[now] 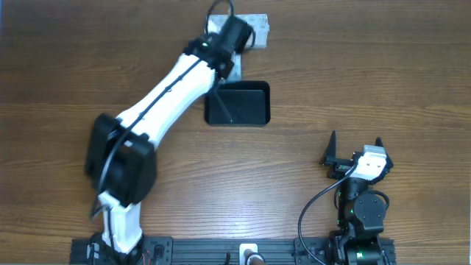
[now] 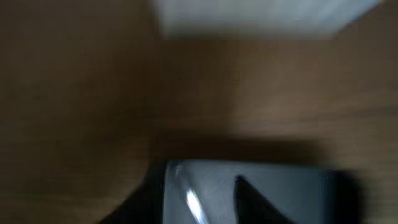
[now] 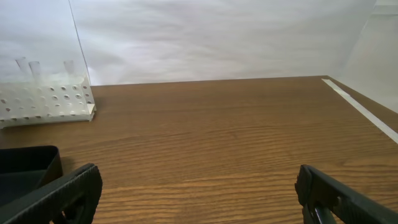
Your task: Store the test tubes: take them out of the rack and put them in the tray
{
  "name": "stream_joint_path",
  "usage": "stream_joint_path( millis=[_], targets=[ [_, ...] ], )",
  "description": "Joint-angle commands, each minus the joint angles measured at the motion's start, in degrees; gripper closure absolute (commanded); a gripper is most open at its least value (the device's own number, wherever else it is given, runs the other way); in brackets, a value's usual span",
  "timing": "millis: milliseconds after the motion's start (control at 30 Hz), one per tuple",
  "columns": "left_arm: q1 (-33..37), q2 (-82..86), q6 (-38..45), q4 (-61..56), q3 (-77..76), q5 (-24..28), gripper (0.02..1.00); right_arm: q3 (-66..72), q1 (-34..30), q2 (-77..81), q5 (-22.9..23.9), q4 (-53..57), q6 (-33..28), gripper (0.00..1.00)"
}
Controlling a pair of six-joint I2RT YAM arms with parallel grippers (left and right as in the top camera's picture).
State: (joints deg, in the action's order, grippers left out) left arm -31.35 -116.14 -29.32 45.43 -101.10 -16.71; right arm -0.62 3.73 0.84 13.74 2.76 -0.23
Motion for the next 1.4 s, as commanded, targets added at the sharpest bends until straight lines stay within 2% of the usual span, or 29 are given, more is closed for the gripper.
stream_joint_path(
  millis=[33, 100, 200, 300, 633, 767, 967, 1400],
  targets=[
    [0.5, 7.8, 8.6, -8.2, -0.6, -7.1, 0.323, 0.3, -0.4, -0.5, 0.7, 0.0, -0.3, 0.009],
    [0.8, 7.8, 11.6, -12.9, -0.6, -8.8, 0.218, 0.3, -0.4, -0.5, 0.7, 0.0, -0.3, 0.007],
    [2.0, 7.3, 14.0, -18.2, -0.6, -8.4, 0.183, 0.3, -0.4, -0.5, 0.7, 0.0, -0.3, 0.007],
    [3.6, 6.0, 14.8, -22.1, -0.6, -7.3, 0.18, 0.3, -0.4, -0.5, 0.7, 0.0, -0.3, 0.007],
    [8.7, -2.5, 23.2, -34.4, -0.6, 5.8, 0.165, 0.3, -0.4, -0.5, 0.7, 0.0, -0.3, 0.009],
    [9.8, -5.4, 24.7, -37.6, -0.6, 9.1, 0.163, 0.3, -0.4, -0.5, 0.7, 0.0, -0.3, 0.009],
    [10.0, -7.6, 26.6, -39.3, -0.6, 11.1, 0.161, 0.3, -0.4, -0.5, 0.7, 0.0, -0.3, 0.007],
    [10.2, -11.7, 27.6, -42.3, -0.7, 12.0, 0.163, 0.3, -0.4, -0.5, 0.7, 0.0, -0.3, 0.007]
  ],
)
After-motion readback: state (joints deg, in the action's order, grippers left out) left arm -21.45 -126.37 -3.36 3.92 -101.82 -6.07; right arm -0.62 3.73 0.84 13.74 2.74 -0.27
